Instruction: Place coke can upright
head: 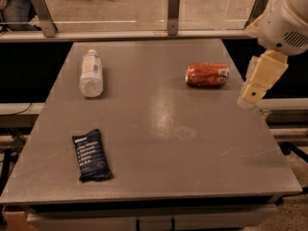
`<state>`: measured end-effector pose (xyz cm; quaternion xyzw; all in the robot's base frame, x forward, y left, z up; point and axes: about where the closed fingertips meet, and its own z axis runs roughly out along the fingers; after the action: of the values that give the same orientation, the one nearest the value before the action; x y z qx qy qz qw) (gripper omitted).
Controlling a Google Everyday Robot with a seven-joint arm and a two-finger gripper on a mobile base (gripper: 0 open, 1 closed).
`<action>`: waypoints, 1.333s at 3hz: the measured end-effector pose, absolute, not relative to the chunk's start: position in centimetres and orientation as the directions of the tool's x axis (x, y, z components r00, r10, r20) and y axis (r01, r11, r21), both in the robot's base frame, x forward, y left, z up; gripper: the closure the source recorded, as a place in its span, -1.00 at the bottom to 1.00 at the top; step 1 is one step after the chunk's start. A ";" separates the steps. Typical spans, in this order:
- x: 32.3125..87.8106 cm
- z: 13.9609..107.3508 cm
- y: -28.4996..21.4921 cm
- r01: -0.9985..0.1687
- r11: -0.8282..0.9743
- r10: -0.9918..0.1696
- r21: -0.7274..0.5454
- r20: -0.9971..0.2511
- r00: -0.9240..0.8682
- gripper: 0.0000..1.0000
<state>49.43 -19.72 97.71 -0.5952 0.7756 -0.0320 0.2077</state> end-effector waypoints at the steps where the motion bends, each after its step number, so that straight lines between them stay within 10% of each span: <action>1: 54.2 96.5 -18.1 -0.903 0.298 -0.928 -0.308 -0.315 -0.199 -1.00; 4: 64.8 88.5 -15.1 -0.921 0.295 -0.903 -0.254 -0.390 -0.181 -1.00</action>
Offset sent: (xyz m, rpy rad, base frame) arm 0.1474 0.0393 -0.0713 0.1526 -0.0235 0.0210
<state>64.77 -15.05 88.48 -0.5934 0.7684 0.0195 0.2389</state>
